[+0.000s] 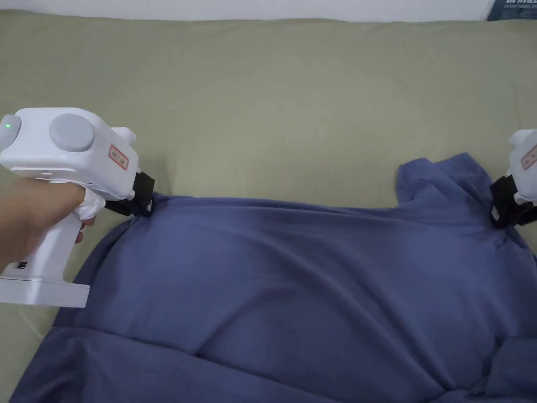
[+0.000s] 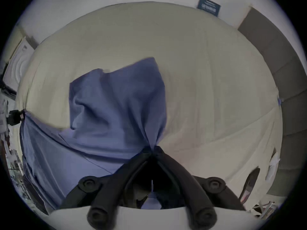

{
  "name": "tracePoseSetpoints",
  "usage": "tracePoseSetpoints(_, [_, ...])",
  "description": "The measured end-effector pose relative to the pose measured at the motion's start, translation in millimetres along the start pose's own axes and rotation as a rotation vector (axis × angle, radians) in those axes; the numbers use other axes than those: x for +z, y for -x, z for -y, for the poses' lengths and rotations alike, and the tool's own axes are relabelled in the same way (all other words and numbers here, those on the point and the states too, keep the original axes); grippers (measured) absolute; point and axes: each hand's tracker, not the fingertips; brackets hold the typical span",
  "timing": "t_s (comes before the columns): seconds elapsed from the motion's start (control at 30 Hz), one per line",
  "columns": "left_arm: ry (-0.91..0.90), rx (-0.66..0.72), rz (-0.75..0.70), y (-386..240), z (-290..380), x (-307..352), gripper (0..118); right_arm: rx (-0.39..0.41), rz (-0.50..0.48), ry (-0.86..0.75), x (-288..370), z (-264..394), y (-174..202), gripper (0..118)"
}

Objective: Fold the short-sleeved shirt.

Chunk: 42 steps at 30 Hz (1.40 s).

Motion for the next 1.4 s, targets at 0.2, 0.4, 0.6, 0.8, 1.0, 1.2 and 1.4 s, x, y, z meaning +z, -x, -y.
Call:
tracePoseSetpoints(0.2, [-0.011, 0.025, 0.010, 6, -2, 4, 3, -0.011, -0.013, -0.026, 12, 8, 12, 0])
tracePoseSetpoints(0.4, [-0.050, 0.011, 0.036, 11, -6, 28, 3, -0.027, -0.053, -0.072, 36, 7, 6, 0])
tracePoseSetpoints(0.6, [-0.099, -0.032, 0.035, 11, 0, 58, 3, -0.003, -0.082, -0.131, 64, 20, 11, 0])
tracePoseSetpoints(0.8, [-0.155, -0.023, 0.006, 5, 27, 98, 3, -0.004, -0.098, -0.191, 101, 43, 6, 0])
tracePoseSetpoints(1.0, [-0.179, -0.038, 0.019, 3, 61, 142, 3, 0.031, -0.107, -0.251, 143, 74, 6, 0])
tracePoseSetpoints(1.2, [-0.219, 0.000, 0.022, 13, 92, 173, 3, 0.027, -0.130, -0.290, 168, 108, 1, 0])
tracePoseSetpoints(1.4, [-0.231, -0.014, 0.023, 14, 135, 192, 3, 0.056, -0.151, -0.304, 174, 143, -2, 0])
